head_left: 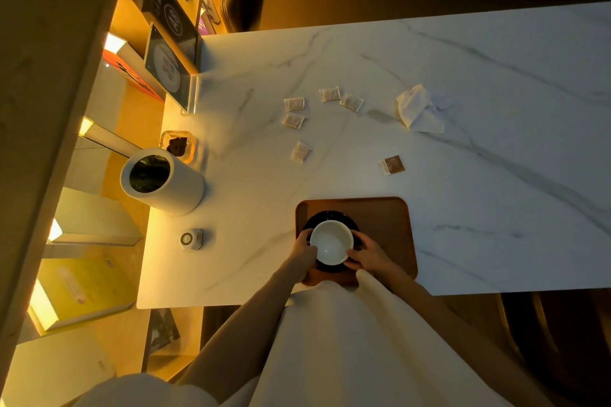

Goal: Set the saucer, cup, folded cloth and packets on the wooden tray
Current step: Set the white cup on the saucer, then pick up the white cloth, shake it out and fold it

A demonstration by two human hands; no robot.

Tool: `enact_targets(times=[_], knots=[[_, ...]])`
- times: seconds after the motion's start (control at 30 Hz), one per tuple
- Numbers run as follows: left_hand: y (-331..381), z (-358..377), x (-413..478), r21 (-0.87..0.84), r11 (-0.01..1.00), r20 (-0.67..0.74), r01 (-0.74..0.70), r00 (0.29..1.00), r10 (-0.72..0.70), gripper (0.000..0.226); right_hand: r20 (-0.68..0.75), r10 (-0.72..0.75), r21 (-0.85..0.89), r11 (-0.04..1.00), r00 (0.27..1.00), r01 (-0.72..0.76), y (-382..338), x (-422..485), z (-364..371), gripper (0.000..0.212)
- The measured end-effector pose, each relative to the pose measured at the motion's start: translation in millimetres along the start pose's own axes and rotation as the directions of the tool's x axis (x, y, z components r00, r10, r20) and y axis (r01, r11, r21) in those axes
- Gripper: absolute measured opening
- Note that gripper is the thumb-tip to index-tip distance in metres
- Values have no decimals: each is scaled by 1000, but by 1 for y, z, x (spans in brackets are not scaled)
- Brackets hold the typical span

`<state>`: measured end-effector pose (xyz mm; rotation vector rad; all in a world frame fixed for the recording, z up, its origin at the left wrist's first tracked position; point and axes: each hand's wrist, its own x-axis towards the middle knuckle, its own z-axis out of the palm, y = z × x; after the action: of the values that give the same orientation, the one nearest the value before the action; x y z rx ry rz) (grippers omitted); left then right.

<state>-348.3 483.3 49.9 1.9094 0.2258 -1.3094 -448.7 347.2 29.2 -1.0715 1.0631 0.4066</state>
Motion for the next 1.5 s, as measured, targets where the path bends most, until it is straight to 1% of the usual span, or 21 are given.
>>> enact_targets(times=[0.17, 0.4, 0.5, 0.6, 0.67, 0.7, 0.77, 0.83, 0.9, 0.97, 1.03, 1.17, 1.27, 1.4, 1.5], knots=[[0, -1, 0, -16, 1000, 17, 10, 1000, -10, 67, -9, 5, 9, 1000, 1000, -5, 1, 0, 0, 61], [0, -2, -1, -14, 1000, 27, 9, 1000, -8, 64, 6, -4, 13, 1000, 1000, 4, 1, -1, 0, 61], [1, -5, -1, -38, 999, 31, 18, 999, -17, 63, 12, -3, -3, 1000, 1000, 3, 0, -2, 0, 60], [3, -14, -1, -37, 999, 41, 15, 999, -14, 60, 18, -14, -27, 1000, 1000, 14, -2, -3, -6, 52], [8, -25, 0, -21, 1000, 14, 10, 1000, -9, 50, -44, -96, -114, 989, 994, 90, -4, -6, -16, 38], [12, -32, 0, -23, 1000, -12, -1, 1000, 1, 44, -105, -173, -209, 967, 979, 149, -6, -7, -23, 31], [22, -49, 1, 10, 999, -80, -37, 996, 38, 34, -207, -344, -423, 876, 916, 234, -13, -10, -40, 19], [35, -65, 4, 194, 977, -166, -90, 978, 123, 31, -252, -463, -586, 772, 850, 246, -25, -15, -57, 17], [50, -76, 7, 380, 914, -206, -140, 951, 231, 30, -278, -547, -711, 670, 789, 214, -39, -17, -70, 19], [65, -80, 9, 480, 858, -191, -182, 933, 305, 30, -295, -593, -763, 618, 749, 189, -51, -19, -80, 21], [78, -77, 12, 523, 823, -149, -222, 927, 345, 30, -305, -611, -777, 604, 731, 180, -61, -22, -86, 20], [97, -63, 22, 528, 806, -64, -269, 933, 353, 31, -291, -609, -805, 572, 738, 155, -68, -30, -92, 20], [107, -52, 29, 539, 788, -17, -296, 932, 361, 33, -295, -600, -809, 571, 744, 140, -68, -36, -99, 21], [119, -33, 36, 534, 773, 41, -341, 924, 379, 31, -366, -594, -749, 645, 717, 152, -66, -44, -118, 20], [128, -13, 39, 549, 764, 68, -340, 928, 365, 31, -413, -570, -708, 691, 710, 143, -63, -47, -138, 21]])
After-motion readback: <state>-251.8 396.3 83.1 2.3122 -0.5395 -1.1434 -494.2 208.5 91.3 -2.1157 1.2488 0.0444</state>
